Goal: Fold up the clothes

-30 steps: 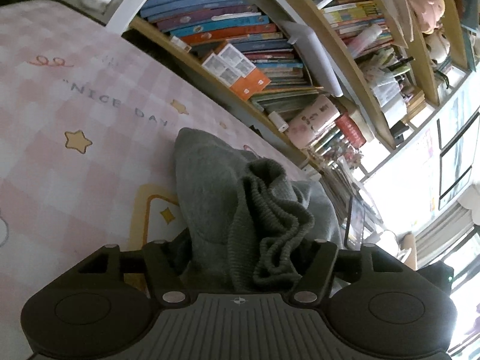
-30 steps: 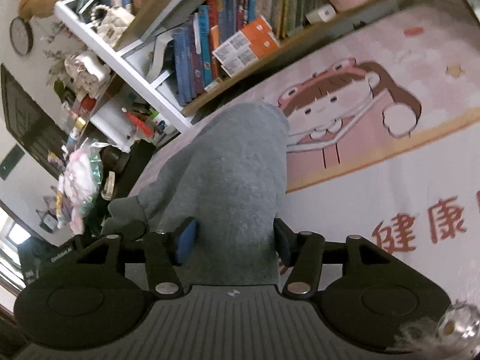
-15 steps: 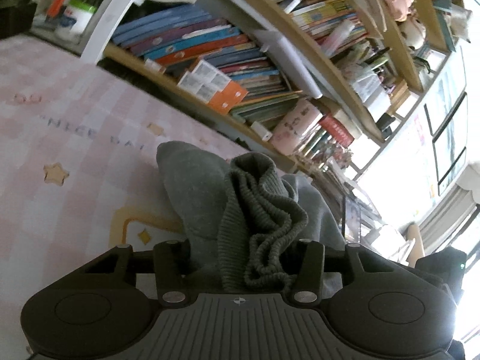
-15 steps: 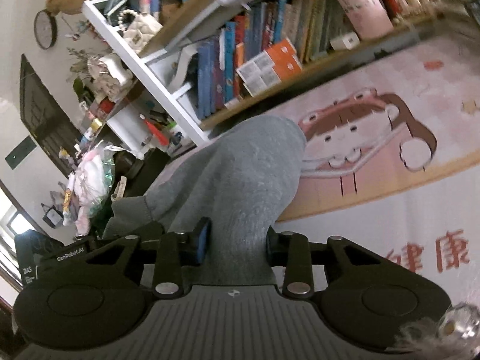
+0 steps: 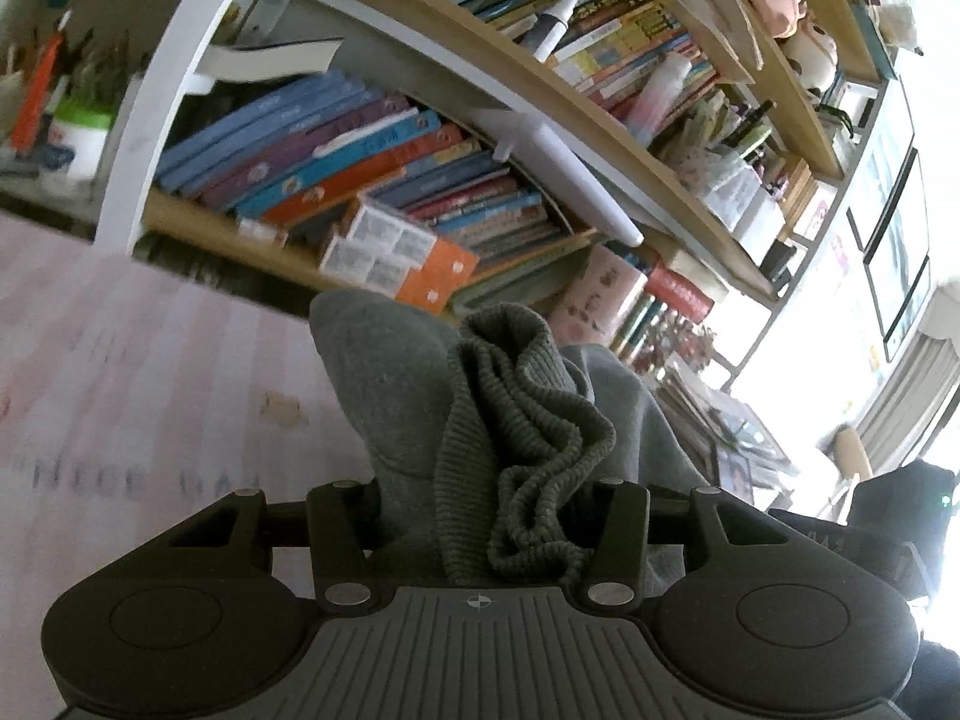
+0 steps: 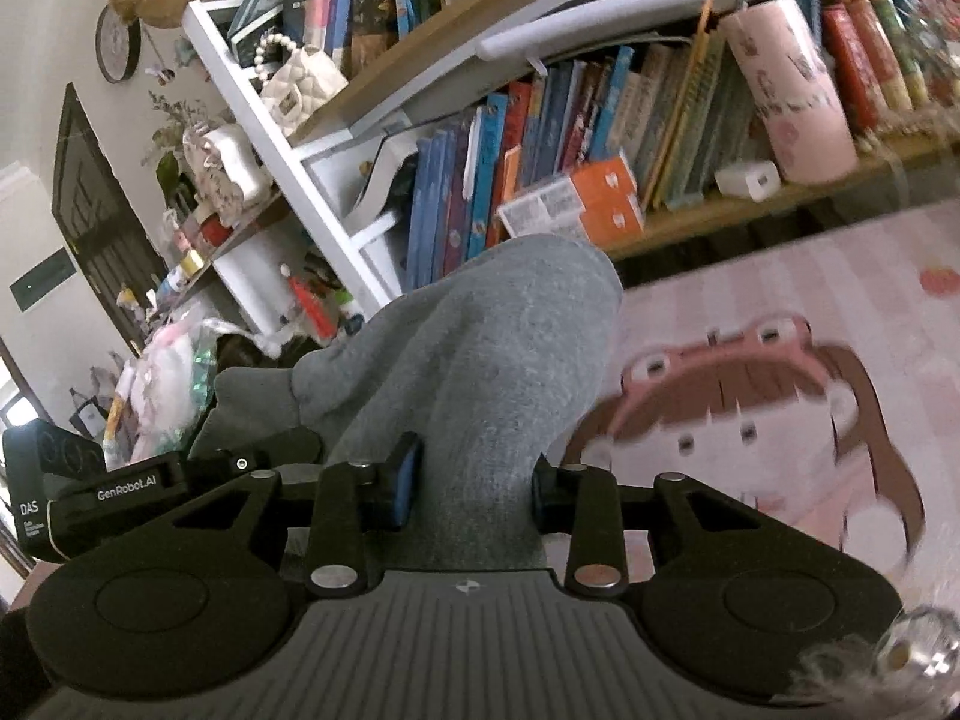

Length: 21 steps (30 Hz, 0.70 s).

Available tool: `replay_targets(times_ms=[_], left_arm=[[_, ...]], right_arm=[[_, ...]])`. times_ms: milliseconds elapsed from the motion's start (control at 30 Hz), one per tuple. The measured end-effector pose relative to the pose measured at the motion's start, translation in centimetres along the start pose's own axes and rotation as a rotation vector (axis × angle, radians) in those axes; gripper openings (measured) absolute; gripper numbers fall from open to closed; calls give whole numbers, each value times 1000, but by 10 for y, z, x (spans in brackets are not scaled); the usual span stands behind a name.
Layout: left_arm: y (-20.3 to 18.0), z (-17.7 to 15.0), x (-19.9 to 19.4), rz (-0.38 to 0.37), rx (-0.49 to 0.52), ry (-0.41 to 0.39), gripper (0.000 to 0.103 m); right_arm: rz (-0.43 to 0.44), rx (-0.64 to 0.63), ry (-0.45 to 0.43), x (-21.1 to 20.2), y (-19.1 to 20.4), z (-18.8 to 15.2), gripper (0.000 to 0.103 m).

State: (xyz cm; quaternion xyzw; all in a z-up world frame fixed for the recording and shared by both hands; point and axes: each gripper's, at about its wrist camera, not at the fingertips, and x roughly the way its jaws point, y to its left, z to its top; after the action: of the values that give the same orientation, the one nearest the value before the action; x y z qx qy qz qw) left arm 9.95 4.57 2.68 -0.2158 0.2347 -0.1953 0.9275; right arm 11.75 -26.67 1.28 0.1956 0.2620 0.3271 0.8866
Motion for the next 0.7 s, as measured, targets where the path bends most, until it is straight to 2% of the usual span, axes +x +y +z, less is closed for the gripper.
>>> replay_targets(times_ms=[367,567,700], left_arm=[[35,39,64,9,-4,-48,47],[56,50,98,-7,-73,-98,47],[64,56,115,-1,-85,-89,47]], right_arm=[[15,21,-22,70,-39,48,32],[2,89,-49,95,-60,60,32],[-2,123,-47,112,-75,66,32]])
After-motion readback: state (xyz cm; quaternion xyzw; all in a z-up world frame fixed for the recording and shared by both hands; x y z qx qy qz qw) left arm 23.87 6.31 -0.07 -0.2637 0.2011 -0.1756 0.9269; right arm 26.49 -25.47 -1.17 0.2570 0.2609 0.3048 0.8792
